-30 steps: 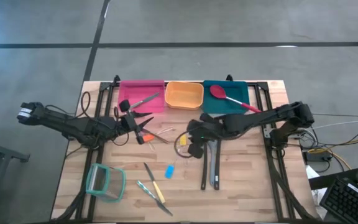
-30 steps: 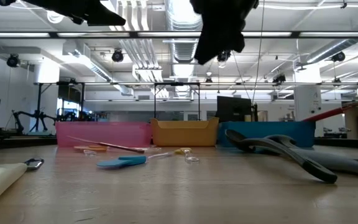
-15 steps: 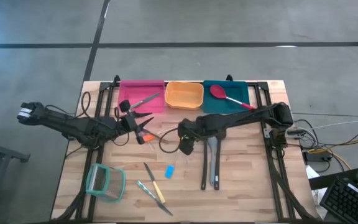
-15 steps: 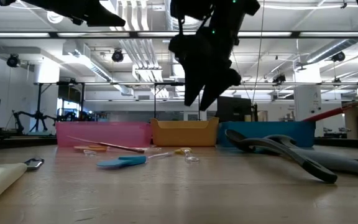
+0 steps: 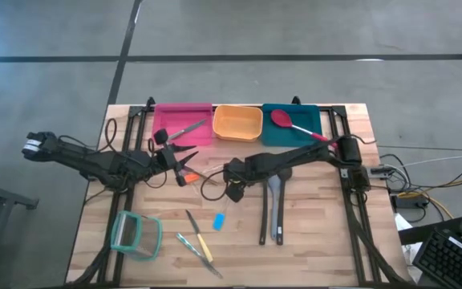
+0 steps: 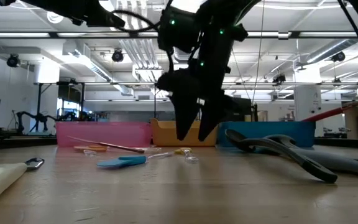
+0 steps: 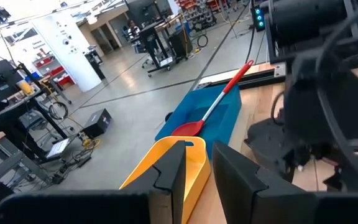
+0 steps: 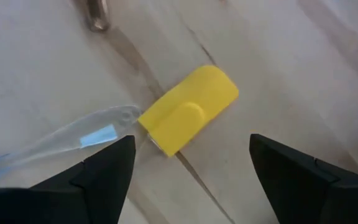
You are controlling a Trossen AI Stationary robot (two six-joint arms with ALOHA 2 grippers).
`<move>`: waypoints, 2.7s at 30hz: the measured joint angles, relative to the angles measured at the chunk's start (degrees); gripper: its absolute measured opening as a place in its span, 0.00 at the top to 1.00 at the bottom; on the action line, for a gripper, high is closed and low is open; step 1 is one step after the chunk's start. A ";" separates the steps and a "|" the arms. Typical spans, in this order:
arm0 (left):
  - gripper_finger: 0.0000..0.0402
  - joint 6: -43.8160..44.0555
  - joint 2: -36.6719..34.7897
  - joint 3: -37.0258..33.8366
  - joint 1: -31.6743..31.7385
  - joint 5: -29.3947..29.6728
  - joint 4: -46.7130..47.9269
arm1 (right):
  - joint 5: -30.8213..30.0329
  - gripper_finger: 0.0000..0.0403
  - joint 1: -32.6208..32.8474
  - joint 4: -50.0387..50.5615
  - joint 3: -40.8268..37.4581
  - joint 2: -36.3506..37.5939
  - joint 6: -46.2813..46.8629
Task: Pick & Place Kitchen Items
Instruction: Put the yellow spatula into the yellow bin
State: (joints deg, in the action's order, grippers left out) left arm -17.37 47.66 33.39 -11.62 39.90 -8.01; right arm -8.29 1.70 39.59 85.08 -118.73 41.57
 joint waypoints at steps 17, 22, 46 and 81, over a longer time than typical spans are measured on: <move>0.79 0.04 0.00 0.00 -0.02 0.00 0.10 | -1.33 0.38 -0.78 -5.10 0.23 -5.00 1.94; 0.79 0.04 0.00 0.00 -0.02 0.00 0.11 | -3.86 0.44 -1.03 -1.21 0.22 -5.05 2.04; 0.79 0.05 0.00 0.00 -0.07 0.00 0.17 | -3.12 0.95 -1.47 1.43 -0.54 -1.07 -0.97; 0.79 0.04 0.00 0.00 0.00 0.00 0.31 | -4.74 0.95 -17.72 -5.94 6.35 12.18 -26.07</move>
State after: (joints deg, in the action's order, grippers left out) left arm -17.33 47.66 33.39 -11.62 39.90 -7.70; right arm -13.04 -16.02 33.65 91.42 -106.54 15.50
